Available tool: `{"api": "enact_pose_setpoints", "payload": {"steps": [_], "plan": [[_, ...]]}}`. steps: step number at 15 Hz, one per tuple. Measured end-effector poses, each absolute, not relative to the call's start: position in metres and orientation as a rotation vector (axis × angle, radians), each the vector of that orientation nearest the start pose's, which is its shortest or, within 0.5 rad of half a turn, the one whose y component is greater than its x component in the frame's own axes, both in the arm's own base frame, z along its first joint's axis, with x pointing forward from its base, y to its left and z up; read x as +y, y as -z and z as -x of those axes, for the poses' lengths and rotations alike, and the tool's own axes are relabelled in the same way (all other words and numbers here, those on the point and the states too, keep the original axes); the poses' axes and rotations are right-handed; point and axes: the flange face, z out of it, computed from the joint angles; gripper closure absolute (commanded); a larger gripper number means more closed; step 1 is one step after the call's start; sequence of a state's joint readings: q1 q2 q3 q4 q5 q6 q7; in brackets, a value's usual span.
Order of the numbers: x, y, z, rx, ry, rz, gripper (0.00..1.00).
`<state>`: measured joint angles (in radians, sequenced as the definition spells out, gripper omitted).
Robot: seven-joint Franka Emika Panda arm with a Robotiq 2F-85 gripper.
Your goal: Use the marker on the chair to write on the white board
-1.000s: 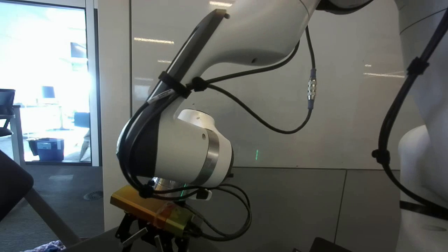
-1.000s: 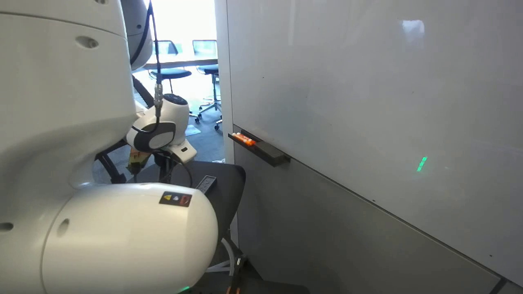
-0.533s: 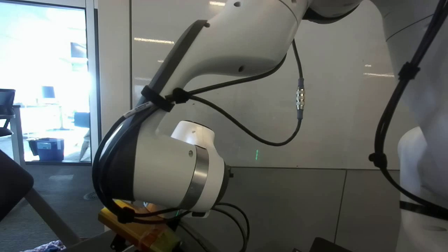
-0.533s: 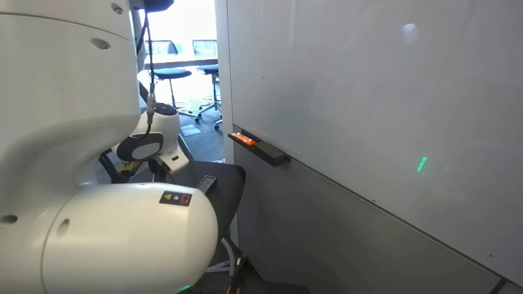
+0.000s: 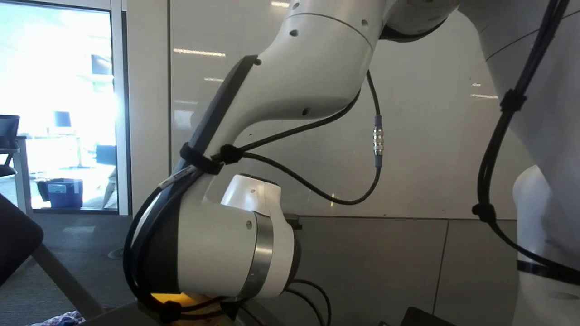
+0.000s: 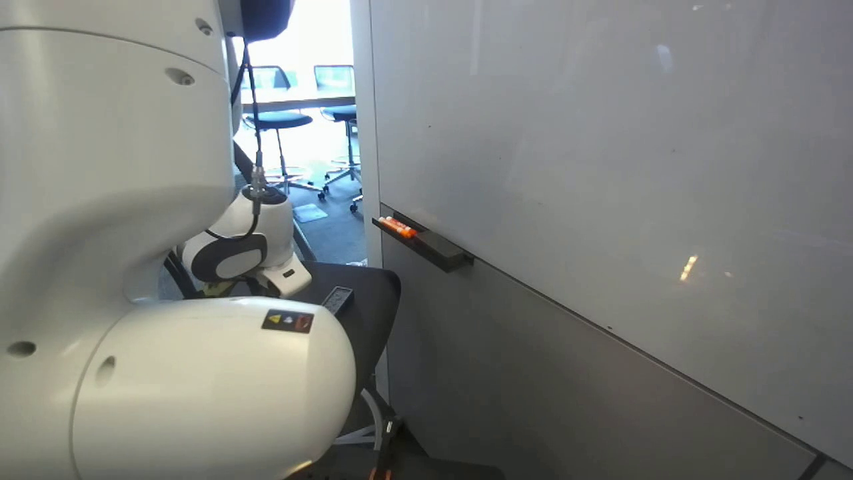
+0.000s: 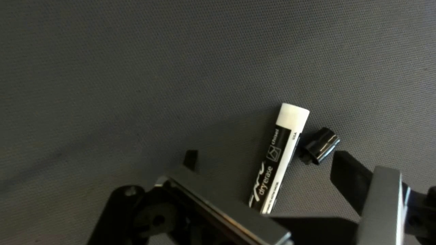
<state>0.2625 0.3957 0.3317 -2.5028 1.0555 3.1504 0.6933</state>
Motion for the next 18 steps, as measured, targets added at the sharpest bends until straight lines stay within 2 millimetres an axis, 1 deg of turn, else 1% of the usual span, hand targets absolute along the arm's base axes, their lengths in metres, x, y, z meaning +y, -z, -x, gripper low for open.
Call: {"api": "enact_pose_setpoints", "payload": {"steps": [3,5,12,15,18], "plan": [[0.188,-0.14,-0.4,1.647,0.002,2.356,0.0],[0.189,-0.137,-0.4,1.675,0.011,2.353,0.0],[0.208,-0.137,-0.399,1.735,0.077,2.422,0.0],[0.218,-0.139,-0.4,1.799,0.012,2.501,0.0],[0.239,-0.149,-0.41,1.831,-0.101,2.599,0.0]]}}
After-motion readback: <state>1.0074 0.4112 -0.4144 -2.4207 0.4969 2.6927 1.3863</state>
